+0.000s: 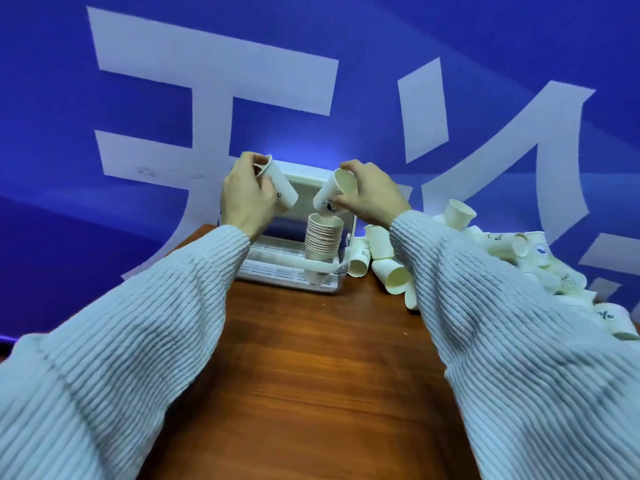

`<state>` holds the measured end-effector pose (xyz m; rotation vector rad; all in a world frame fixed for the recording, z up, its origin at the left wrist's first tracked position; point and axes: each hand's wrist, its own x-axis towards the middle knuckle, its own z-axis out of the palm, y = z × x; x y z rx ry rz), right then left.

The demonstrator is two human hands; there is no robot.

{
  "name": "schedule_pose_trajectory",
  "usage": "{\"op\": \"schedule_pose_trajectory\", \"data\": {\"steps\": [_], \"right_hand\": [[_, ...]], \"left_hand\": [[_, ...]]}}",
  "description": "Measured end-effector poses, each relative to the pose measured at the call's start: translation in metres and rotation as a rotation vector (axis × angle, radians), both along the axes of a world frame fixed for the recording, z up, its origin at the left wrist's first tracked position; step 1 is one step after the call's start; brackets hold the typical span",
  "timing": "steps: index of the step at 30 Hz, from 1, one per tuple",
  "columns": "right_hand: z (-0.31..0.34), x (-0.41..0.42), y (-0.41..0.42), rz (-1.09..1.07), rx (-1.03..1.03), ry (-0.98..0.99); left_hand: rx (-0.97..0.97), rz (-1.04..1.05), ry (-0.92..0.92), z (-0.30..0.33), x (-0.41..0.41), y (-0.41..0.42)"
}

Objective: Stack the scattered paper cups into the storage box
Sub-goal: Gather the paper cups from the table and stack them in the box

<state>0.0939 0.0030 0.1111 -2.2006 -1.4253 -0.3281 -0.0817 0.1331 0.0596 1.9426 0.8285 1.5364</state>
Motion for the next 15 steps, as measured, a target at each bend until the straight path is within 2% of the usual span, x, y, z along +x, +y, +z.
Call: {"op": "schedule_pose_trajectory", "data": {"steps": [6, 10, 12, 15], "right_hand": [[-0.009, 0.003, 0.028, 0.087, -0.378, -0.087], [-0.048, 0.006, 0.032, 0.108, -0.562, -0.099], [-0.060, 0.011, 0.030, 0.119, -0.533, -0.064], [-0.055, 0.013, 0.018, 0.175, -0.345, 0.141]], "left_hand": [[0.022, -0.030, 0.011, -0.008, 0.002, 0.012], [0.051, -0.055, -0.005, -0.011, 0.011, 0.014], [0.097, -0.078, -0.022, -0.012, 0.017, 0.012], [0.209, -0.102, -0.021, -0.008, 0.031, 0.006]]}}
